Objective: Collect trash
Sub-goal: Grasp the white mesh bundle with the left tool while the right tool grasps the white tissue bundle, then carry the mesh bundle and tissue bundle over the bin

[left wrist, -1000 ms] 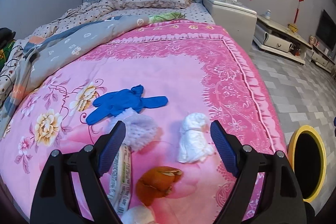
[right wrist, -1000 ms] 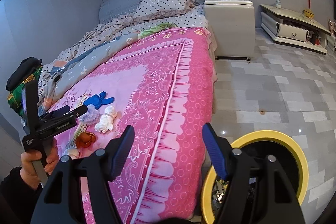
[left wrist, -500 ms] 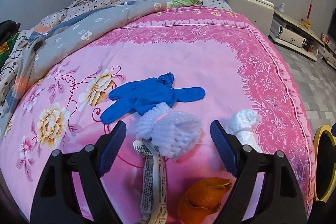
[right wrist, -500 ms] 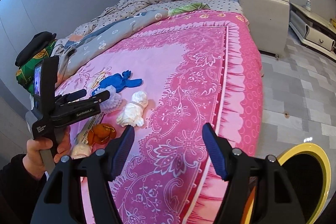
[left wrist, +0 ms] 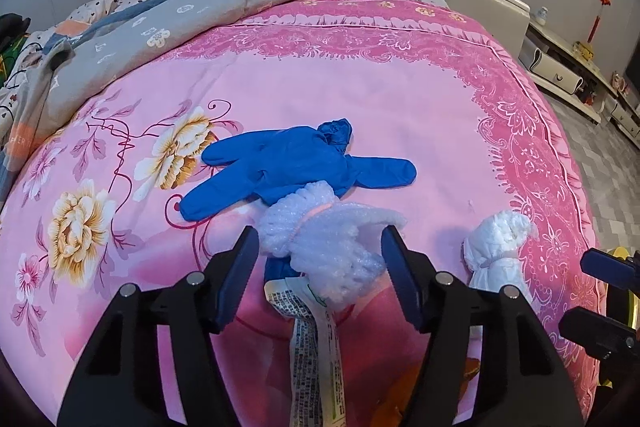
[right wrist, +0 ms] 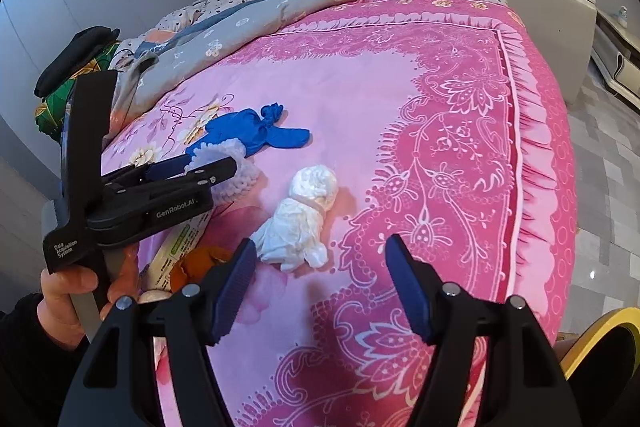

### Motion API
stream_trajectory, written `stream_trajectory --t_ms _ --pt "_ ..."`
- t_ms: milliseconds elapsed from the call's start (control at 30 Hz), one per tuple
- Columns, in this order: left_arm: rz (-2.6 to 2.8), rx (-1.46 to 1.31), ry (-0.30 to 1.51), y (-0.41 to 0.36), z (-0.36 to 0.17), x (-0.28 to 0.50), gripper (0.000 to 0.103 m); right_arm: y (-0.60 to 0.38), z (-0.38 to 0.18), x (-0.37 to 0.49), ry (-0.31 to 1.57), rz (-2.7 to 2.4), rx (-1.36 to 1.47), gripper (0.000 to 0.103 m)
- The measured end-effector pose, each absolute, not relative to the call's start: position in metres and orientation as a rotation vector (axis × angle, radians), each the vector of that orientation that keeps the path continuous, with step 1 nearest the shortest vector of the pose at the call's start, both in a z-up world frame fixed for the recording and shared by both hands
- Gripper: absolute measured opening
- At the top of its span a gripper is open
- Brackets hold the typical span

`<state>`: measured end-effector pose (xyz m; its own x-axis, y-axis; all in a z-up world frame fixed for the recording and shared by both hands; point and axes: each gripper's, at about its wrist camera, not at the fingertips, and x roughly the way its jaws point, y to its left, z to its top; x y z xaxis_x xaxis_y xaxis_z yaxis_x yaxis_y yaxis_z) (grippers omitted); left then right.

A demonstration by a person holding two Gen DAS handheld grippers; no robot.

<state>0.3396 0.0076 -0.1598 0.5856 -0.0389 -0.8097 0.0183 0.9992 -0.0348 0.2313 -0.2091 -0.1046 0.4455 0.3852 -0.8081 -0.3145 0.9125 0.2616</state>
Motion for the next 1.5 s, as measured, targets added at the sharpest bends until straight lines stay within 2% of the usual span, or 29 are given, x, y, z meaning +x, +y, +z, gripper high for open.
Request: stream_trajectory --t_ms 67,333,467,500,533,700,833,1500 --pt "-0.046 -0.026 0.943 0.009 -0.161 0.342 0.058 -0.203 -0.111 0.238 1.034 0.438 0.071 0.064" --pt "-0.087 -0.07 0.958 0.019 -0.167 0.35 0.039 -0.185 -0.132 0.261 1.074 0.433 0.025 0.063" --pt "-0.098 -0.089 0.957 0.022 -0.168 0.352 0.032 -0.176 -0.137 0.268 1.082 0.438 -0.003 0.058" --pt "-0.1 -0.09 0.956 0.023 -0.167 0.353 0.029 -0.173 -0.139 0.269 1.084 0.44 -0.009 0.053" --pt "-0.106 -0.09 0.956 0.023 -0.167 0.354 0.021 -0.171 -0.141 0.271 1.088 0.442 -0.016 0.049" --pt "-0.113 -0.09 0.95 0.024 -0.164 0.352 0.02 -0.162 -0.147 0.274 1.104 0.457 -0.031 0.031" --pt "-0.114 -0.09 0.941 0.024 -0.159 0.349 0.02 -0.158 -0.147 0.271 1.098 0.459 -0.058 0.024" --pt "-0.104 -0.121 0.839 0.042 -0.097 0.288 0.02 -0.196 -0.088 0.229 0.988 0.412 0.0 0.022"
